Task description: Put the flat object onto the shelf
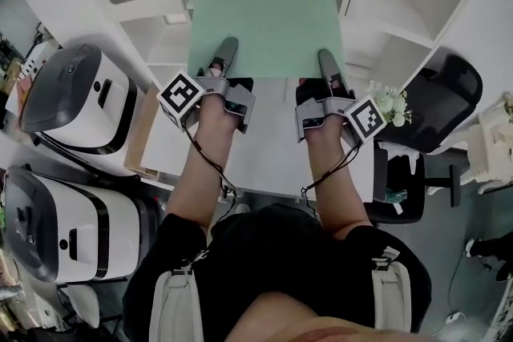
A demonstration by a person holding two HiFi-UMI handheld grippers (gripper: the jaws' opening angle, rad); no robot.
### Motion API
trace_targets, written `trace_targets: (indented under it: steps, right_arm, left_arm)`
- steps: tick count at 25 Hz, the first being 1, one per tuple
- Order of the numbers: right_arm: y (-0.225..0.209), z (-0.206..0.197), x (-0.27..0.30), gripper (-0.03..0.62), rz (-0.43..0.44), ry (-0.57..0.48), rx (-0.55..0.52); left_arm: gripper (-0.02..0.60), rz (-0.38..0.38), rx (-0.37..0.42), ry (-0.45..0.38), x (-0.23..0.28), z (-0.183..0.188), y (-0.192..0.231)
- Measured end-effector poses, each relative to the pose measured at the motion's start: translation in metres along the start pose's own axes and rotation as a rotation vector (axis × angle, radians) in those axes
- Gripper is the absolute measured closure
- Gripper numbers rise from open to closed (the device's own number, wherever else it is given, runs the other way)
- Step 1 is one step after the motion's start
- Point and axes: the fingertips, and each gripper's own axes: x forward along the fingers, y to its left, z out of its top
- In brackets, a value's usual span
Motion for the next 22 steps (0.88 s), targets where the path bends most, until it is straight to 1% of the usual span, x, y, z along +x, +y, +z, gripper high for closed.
trace_targets:
  steps: [3, 7, 15, 18, 22]
  right_arm:
    - [-0.001, 0.01, 0.005, 0.537, -0.013, -0.037, -0.005]
    - [-0.002, 0.008, 0.017, 0.536, -0.034, -0.047, -0.008]
    - [-0.015, 0.009, 0.038, 0.537, -0.081, -0.082, 0.023]
    - [-0.018, 0.01, 0.044, 0.539, -0.105, -0.104, 0.024]
    - [-0.019, 0.013, 0.052, 0.548, -0.121, -0.143, 0.05]
  left_arm:
    - [0.54, 0.008, -0.023, 0.039, 0.02, -0.002, 0.003]
    - [0.532, 0.026, -0.045, 0.036, 0.034, 0.008, 0.008]
    - [0.509, 0.061, -0.052, 0.061, 0.056, 0.019, 0.024]
    - [0.495, 0.044, -0.064, 0.067, 0.063, 0.022, 0.027]
    - [0.429, -0.012, -0.045, 0.08, 0.07, 0.026, 0.017]
